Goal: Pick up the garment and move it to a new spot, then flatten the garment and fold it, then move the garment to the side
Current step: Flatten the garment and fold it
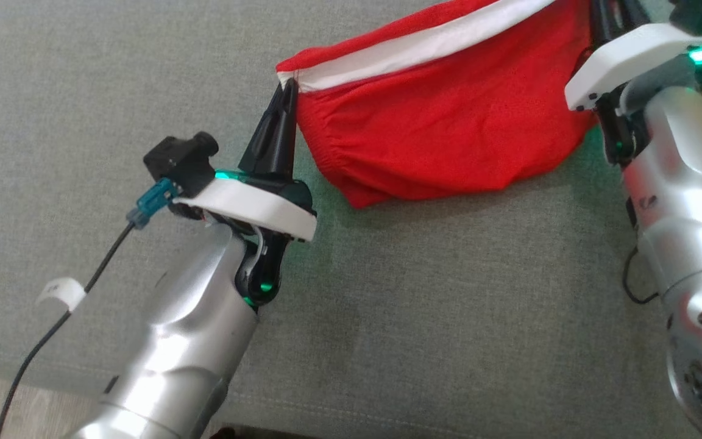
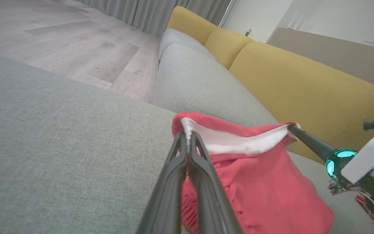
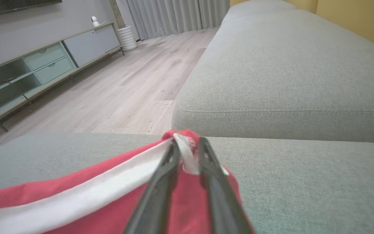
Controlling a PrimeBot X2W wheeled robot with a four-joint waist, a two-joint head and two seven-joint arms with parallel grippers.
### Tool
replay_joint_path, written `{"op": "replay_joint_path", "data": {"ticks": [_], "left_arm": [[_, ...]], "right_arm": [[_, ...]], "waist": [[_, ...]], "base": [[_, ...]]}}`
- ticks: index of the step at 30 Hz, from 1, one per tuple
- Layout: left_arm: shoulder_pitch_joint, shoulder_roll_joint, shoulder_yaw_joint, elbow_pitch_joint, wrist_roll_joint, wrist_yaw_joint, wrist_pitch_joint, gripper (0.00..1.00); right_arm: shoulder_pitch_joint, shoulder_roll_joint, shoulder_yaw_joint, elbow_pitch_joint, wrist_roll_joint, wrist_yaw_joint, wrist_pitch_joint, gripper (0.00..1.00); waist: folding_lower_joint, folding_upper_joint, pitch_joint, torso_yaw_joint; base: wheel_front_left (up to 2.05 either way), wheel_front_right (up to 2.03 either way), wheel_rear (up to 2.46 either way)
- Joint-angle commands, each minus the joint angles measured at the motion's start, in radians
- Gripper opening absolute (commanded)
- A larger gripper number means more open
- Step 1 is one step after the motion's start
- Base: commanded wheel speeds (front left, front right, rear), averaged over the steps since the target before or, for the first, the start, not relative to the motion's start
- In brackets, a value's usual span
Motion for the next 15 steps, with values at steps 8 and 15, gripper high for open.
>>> {"op": "replay_joint_path", "data": {"ticks": [8, 15], "left_arm": [[-0.011, 0.017, 0.047, 0.012, 0.034, 0.065, -0.009, 1.0], [0.108, 0.017, 0.177, -0.054, 0.258, 0.166, -0.009, 1.0]], "right_arm": [[-0.033, 0.026, -0.039, 0.023, -0.1, 0.003, -0.055, 1.0], [0.097, -0.006, -0.111, -0.143, -0.205, 0.003, -0.057, 1.0]], "waist": [[-0.0002, 0.0, 0.008, -0.015], [-0.0002, 0.0, -0.019, -0.022]], "base": [[0.0, 0.0, 0.0], [0.0, 0.0, 0.0]]}}
